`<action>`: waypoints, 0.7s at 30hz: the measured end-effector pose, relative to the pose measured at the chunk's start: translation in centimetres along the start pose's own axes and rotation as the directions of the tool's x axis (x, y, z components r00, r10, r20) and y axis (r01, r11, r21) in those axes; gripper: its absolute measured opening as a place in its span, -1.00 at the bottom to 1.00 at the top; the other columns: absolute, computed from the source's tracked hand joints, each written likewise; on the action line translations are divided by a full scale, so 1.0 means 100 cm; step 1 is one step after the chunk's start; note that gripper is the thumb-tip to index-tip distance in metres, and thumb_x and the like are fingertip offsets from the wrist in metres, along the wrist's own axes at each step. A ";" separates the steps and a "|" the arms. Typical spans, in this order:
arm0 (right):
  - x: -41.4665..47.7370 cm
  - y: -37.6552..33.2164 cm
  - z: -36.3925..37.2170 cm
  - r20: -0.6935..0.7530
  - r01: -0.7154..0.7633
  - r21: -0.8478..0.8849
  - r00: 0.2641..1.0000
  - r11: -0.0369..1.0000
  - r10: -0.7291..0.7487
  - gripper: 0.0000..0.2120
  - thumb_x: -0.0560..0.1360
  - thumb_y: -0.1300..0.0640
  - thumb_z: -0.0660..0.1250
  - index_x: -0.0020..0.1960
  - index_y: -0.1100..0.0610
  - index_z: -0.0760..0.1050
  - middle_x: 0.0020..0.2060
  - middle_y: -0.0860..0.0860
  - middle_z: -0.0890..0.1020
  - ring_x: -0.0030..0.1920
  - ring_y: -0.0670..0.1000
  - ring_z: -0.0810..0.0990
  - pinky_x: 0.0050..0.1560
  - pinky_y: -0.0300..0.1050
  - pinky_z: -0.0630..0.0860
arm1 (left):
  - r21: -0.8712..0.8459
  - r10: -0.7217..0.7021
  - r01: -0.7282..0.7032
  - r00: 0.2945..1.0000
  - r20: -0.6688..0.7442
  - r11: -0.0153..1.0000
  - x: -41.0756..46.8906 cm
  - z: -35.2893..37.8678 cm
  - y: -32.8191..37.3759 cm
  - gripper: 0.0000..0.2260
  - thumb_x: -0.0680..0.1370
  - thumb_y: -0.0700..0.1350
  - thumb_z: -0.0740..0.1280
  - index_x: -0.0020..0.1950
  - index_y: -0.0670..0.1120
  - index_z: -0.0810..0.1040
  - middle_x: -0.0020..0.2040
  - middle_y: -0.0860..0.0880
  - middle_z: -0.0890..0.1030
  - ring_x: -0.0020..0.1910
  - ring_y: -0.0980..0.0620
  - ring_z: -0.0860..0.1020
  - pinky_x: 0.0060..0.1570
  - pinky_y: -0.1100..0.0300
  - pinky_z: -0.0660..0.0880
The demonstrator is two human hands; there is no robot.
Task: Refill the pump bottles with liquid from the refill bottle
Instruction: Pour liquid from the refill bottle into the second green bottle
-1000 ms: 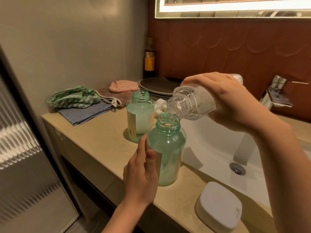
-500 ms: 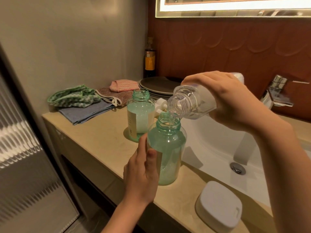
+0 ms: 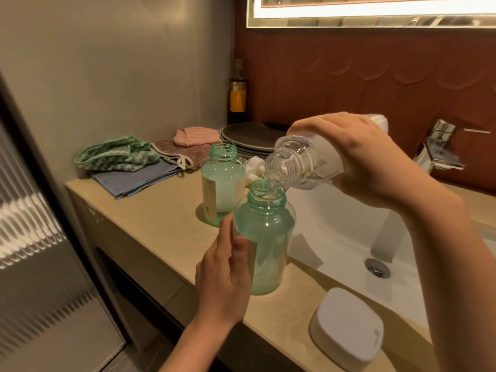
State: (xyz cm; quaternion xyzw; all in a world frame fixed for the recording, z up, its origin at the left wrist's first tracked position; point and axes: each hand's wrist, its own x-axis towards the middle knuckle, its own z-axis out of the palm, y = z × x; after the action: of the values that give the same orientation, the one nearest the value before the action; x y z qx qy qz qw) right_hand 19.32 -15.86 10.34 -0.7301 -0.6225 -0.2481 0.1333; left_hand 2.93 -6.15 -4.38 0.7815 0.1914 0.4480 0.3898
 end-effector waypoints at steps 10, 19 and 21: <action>0.000 -0.001 -0.001 -0.004 0.017 -0.029 1.000 0.999 -0.018 -0.23 0.24 0.44 0.50 0.32 -0.04 0.34 0.21 0.00 0.53 0.21 0.10 0.46 0.24 0.04 0.30 | -0.018 -0.020 0.020 1.000 0.010 1.000 0.000 0.000 0.000 -0.65 0.36 0.53 -0.23 0.13 0.66 0.03 0.00 0.66 0.35 0.00 0.59 0.35 -0.01 0.29 0.33; 0.000 -0.001 -0.001 -0.006 0.014 -0.021 1.000 1.000 -0.015 -0.24 0.25 0.44 0.49 0.32 -0.05 0.34 0.21 -0.01 0.54 0.21 0.09 0.46 0.23 0.02 0.29 | -0.041 0.004 -0.003 1.000 0.006 0.999 0.000 0.000 0.000 -0.61 0.40 0.50 -0.21 0.19 0.53 0.07 0.00 0.68 0.33 0.02 0.66 0.30 0.02 0.57 0.26; 0.000 -0.001 -0.001 -0.006 0.012 -0.020 1.000 1.000 -0.012 -0.23 0.25 0.45 0.49 0.31 -0.06 0.34 0.20 -0.01 0.54 0.21 0.09 0.46 0.23 0.00 0.28 | -0.056 0.002 -0.002 1.000 0.006 0.998 0.000 0.000 0.000 -0.55 0.41 0.49 -0.20 0.23 0.42 0.09 -0.02 0.71 0.30 -0.01 0.71 0.25 -0.05 0.69 0.18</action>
State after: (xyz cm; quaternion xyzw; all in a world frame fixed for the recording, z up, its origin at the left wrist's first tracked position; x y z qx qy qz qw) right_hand 19.23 -15.90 10.38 -0.7270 -0.6239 -0.2573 0.1265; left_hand 2.91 -6.17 -4.39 0.7719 0.1767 0.4512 0.4116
